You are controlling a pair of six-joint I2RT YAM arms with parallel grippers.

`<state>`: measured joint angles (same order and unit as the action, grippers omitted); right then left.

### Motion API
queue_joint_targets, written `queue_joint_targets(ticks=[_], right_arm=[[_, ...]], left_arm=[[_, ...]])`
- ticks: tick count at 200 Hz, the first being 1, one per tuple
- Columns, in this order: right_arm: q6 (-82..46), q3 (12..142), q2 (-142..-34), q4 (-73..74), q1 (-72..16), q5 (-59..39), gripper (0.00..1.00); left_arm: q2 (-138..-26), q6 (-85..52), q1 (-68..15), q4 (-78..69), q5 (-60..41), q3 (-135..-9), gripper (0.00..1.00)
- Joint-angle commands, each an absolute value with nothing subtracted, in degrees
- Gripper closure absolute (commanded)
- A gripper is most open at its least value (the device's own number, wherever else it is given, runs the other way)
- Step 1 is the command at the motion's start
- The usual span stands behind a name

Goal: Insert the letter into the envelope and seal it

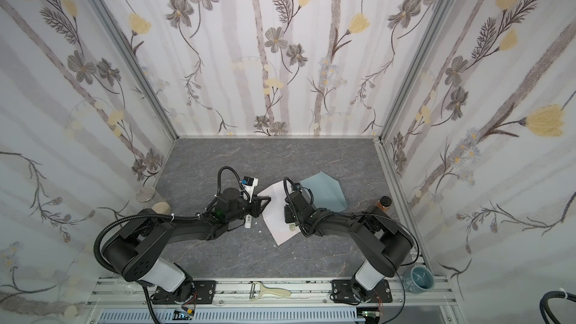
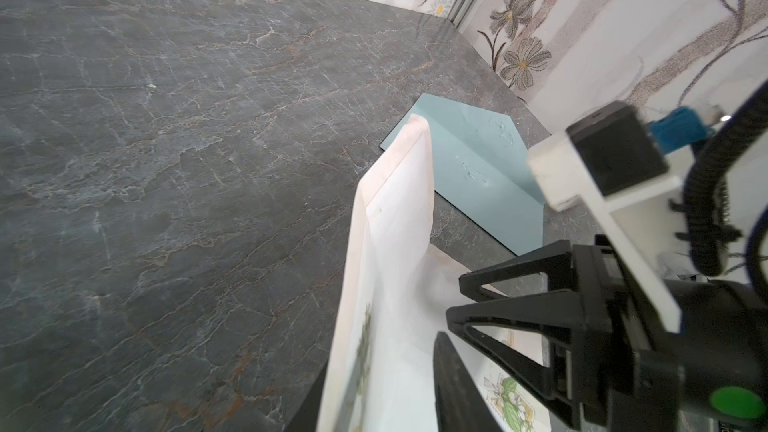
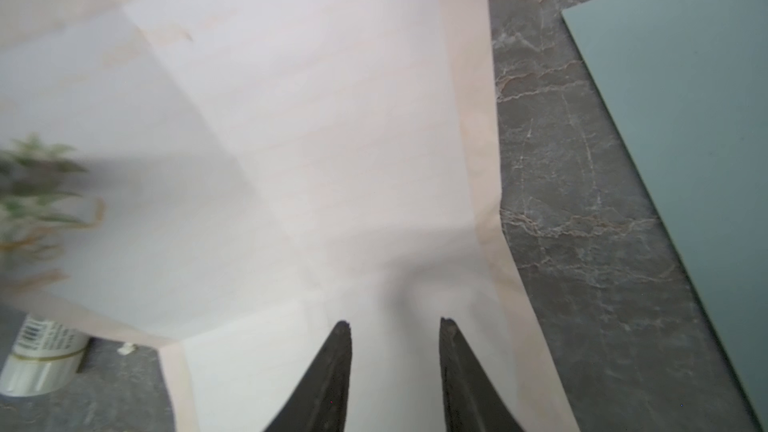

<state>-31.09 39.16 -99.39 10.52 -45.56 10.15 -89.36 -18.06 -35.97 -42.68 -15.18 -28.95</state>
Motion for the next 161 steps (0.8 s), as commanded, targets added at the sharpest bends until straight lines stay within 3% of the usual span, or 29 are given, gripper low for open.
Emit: queue_joint_targets(ticks=[1,74,161], right_arm=[[-32.1,38.4,-95.8,11.0,-45.5,8.8,0.62],[-35.9,31.4,-89.4,4.8,-45.6,6.5,0.62],[-37.7,32.8,-97.4,8.7,-45.7,5.3,0.63]], left_arm=[[-89.1,-17.1,-36.0,-44.5,-13.2,-28.7,0.67],[-88.5,-16.5,-36.0,-44.5,-12.5,-29.1,0.67],[-87.3,-17.0,-38.4,-44.3,-13.0,-28.2,0.66]])
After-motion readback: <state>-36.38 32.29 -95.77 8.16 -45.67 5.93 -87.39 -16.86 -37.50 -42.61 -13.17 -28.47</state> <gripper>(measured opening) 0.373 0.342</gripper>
